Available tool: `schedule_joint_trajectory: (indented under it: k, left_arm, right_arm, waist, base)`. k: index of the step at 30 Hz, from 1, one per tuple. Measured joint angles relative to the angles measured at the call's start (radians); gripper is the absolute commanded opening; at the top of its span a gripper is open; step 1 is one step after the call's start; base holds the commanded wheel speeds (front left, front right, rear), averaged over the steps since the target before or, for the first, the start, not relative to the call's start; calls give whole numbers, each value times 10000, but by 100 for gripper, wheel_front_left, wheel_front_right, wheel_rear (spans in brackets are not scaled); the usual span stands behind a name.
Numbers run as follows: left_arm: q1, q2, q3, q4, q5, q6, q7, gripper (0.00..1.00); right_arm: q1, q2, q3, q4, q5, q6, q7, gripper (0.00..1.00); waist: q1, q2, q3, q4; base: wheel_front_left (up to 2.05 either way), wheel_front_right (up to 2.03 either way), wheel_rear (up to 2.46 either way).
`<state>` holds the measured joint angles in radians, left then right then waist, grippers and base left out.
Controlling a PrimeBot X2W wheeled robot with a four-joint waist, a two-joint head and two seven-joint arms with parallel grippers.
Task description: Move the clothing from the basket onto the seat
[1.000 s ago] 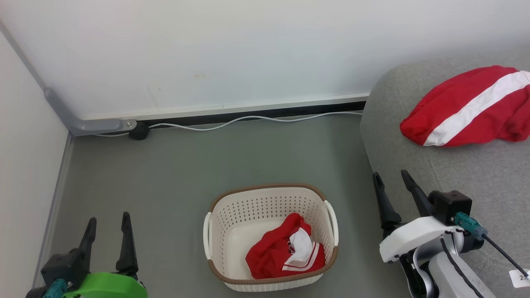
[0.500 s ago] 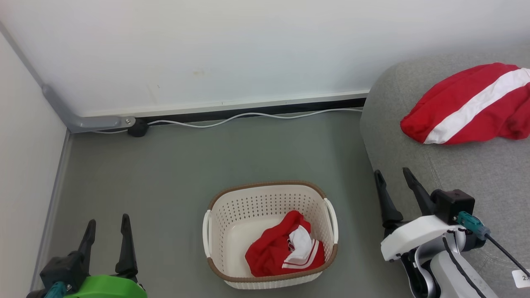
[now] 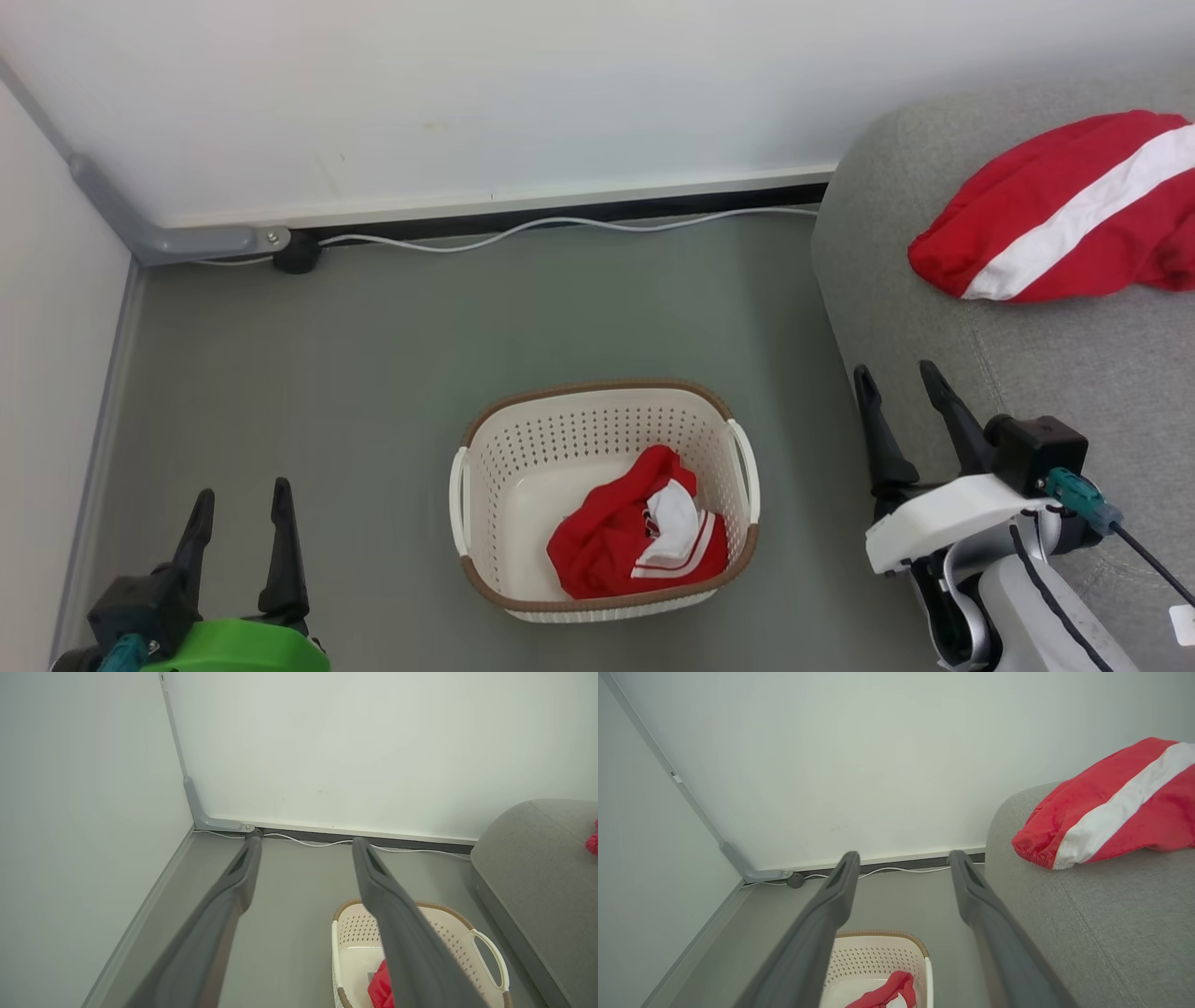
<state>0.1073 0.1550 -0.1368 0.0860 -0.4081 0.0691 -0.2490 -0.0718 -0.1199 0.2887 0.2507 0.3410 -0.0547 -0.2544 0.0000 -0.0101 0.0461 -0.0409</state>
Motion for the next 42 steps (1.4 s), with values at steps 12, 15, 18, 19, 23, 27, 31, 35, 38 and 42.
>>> schedule_joint_trajectory:
  k: [12, 15, 18, 19, 23, 27, 31, 35, 38, 42]
  left_arm:
    - [-969, 92, -583, 140, 439, -203, 174, 100]
    - [-1394, 86, -792, 311, 598, -301, 322, 100]
    - [-1852, 81, -1012, 514, 688, -357, 535, 100]
    - [-2009, 81, -1106, 608, 725, -405, 621, 100]
    - [-2645, 54, -1528, 940, 1007, -529, 918, 100]
    - [-3405, -58, -1850, 1269, 1264, -700, 1185, 100]
    - [-3921, -155, -2132, 1703, 1369, -786, 1534, 100]
    - [-4384, -153, -2293, 2113, 1546, -869, 1770, 100]
    - [-4775, -155, -2437, 2378, 1795, -932, 1887, 100]
    - [-5243, -171, -2537, 2732, 1919, -968, 2073, 100]
  right_arm:
    - [-920, -130, -426, -640, 0, -90, 0, 100]
    - [-1307, -136, -479, -805, -8, -90, 0, 100]
    - [-1778, -127, -543, -1005, -10, -100, -2, 100]
    - [-1939, -125, -579, -1076, -10, -102, -2, 100]
    - [-2513, -105, -740, -1312, -10, -176, -2, 100]
    - [-3040, -67, -849, -1494, -6, -174, -2, 100]
    - [-3557, -35, -895, -1609, -2, -174, -2, 100]
    - [-4079, 17, -1053, -1768, 15, -176, -2, 100]
    - [-4409, 10, -1204, -1814, 31, -178, -2, 100]
    - [-4793, 10, -1338, -1891, 58, -178, -2, 100]
  waist:
    - [0, 0, 1457, -149]
    - [0, 0, 1857, -221]
    - [0, 0, 2261, -322]
    - [0, 0, 2399, -363]
    - [0, 0, 2939, -555]
    - [0, 0, 3487, -777]
    - [1, 0, 4038, -1010]
    - [1, 0, 4597, -1258]
    - [1, 0, 5021, -1441]
    - [1, 0, 5588, -1671]
  base:
    - [0, 0, 0]
    - [0, 0, 0]
    - [0, 0, 0]
    - [0, 0, 0]
    - [0, 0, 0]
    - [0, 0, 0]
    - [0, 0, 0]
    - [0, 0, 0]
    - [0, 0, 0]
    - [0, 0, 0]
